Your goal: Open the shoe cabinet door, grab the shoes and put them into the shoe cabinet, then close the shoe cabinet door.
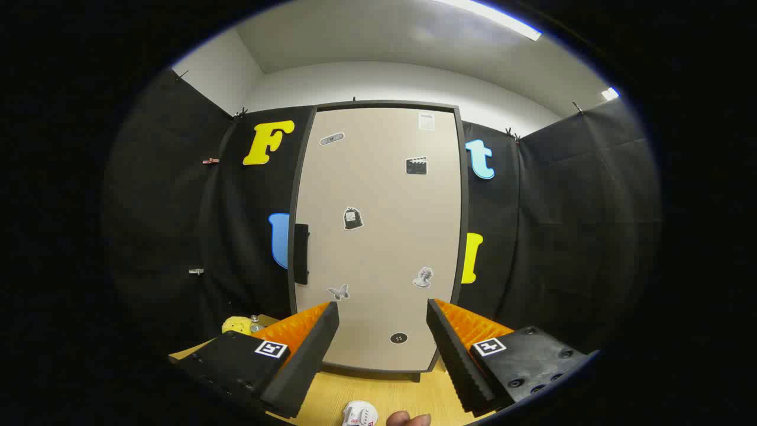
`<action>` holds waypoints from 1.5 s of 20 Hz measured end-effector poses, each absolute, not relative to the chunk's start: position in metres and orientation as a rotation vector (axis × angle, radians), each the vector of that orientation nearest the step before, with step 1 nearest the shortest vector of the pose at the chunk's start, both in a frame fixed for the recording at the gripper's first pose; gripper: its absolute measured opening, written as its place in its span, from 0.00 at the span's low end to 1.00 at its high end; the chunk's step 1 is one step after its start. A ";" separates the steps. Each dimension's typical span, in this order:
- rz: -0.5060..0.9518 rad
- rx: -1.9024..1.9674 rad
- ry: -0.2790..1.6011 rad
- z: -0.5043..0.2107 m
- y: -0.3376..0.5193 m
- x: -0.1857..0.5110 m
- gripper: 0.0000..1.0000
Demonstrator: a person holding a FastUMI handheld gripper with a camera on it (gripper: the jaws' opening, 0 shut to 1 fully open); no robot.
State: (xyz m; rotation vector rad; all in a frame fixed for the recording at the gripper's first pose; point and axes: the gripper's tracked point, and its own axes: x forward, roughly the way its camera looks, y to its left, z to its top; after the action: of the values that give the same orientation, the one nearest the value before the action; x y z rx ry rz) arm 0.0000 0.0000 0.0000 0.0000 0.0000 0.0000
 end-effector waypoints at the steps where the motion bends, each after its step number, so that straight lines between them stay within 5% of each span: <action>1: 0.001 0.006 0.006 -0.001 0.002 0.001 0.97; 20: -0.108 0.039 0.036 0.002 0.005 0.011 0.97; 30: -0.070 0.039 0.017 0.035 0.073 0.043 0.97</action>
State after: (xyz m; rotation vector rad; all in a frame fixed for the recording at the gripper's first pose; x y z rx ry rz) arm 0.0428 0.0727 0.0351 0.0390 0.0175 -0.0704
